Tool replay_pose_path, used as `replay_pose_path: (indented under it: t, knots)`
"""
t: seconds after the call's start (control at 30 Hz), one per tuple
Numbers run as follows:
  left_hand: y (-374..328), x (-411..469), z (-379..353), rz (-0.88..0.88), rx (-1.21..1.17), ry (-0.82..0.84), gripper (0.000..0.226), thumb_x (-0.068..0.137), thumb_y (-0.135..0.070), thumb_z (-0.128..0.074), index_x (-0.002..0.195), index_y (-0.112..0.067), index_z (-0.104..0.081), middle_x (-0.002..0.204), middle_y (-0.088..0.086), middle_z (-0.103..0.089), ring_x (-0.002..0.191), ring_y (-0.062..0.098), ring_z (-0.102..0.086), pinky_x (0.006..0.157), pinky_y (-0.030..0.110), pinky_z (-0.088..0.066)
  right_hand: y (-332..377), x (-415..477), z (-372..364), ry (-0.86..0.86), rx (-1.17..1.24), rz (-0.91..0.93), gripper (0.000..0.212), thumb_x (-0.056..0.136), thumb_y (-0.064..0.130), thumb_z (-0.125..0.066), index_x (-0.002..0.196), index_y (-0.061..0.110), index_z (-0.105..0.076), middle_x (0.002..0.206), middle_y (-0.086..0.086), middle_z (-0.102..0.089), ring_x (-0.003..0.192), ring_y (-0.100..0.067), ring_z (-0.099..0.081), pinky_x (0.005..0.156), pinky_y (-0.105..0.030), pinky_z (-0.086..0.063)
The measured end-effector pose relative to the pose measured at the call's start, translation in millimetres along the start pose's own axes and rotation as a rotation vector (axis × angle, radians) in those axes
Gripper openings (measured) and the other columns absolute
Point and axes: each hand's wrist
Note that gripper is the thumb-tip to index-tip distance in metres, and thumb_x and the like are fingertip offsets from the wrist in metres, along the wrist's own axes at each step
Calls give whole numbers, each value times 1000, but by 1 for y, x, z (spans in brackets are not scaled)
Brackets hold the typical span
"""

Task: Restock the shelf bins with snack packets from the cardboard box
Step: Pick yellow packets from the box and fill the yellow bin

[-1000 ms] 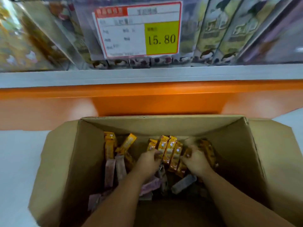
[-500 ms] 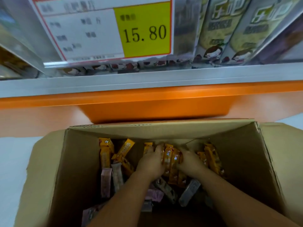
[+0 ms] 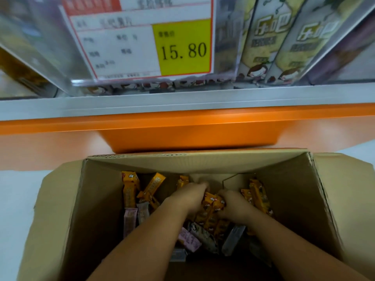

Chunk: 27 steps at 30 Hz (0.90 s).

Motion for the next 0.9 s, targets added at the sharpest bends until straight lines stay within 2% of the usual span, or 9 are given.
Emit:
replay_pose_path:
  t: [0.13,0.23,0.43,0.5,0.6,0.7,0.83,0.9]
  knots:
    - [-4,-23,11,-40,84,-49,42,89,-9,-58,129,-19,-49,128,9,-51,117,27,-51,97,38,-43,19,-17,12,-33,-135,68,39,79,20,-73,115,18,-57,113,-4,-61,105,-20,-58,84,-25,-44]
    - [-8,-50,26,-62,98,-140,38,83,-21,-69,118,-20,-55,118,8,-56,109,27,-55,93,41,-46,37,-39,28,-104,-171,149,30,76,23,-75,102,22,-59,105,-3,-63,99,-20,-59,87,-30,-45]
    - [-34,-129,72,-124,194,-274,45,77,-29,-77,114,-15,-54,113,6,-60,103,25,-56,81,36,-46,87,-109,67,-213,-288,337,22,76,29,-76,82,23,-55,88,2,-63,84,-15,-57,74,-31,-44]
    - [-44,-162,92,-153,252,-294,45,78,-30,-76,114,-14,-54,111,5,-60,103,24,-56,72,31,-40,105,-137,80,-249,-327,406,24,78,33,-75,81,23,-54,83,5,-59,79,-13,-54,65,-28,-38]
    - [-56,-215,123,-217,320,-352,53,79,-35,-75,123,-17,-53,116,3,-60,106,22,-54,71,28,-36,135,-184,100,-315,-367,497,27,77,41,-74,80,25,-52,73,11,-54,67,-7,-48,56,-20,-33]
    - [-61,-270,149,-251,278,-438,57,78,-39,-74,128,-24,-51,120,-2,-58,105,17,-53,76,28,-38,169,-228,120,-386,-367,584,27,76,44,-74,88,25,-59,79,8,-62,70,-7,-54,64,-22,-42]
    - [-56,-340,183,-308,139,-620,42,78,-39,-74,115,-25,-60,105,-8,-62,91,10,-55,75,28,-44,221,-277,137,-511,-378,698,35,76,43,-74,101,20,-64,87,4,-66,77,-10,-58,67,-24,-43]
    - [-45,-365,198,-334,54,-747,35,77,-41,-74,107,-27,-62,97,-12,-61,86,7,-56,70,23,-43,246,-291,142,-595,-363,748,37,74,44,-74,101,21,-62,88,15,-63,75,-2,-57,63,-15,-41]
Point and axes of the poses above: each hand's wrist, its own x-axis towards the middle knuckle, its own z-axis out of the back of the hand, y = z × x
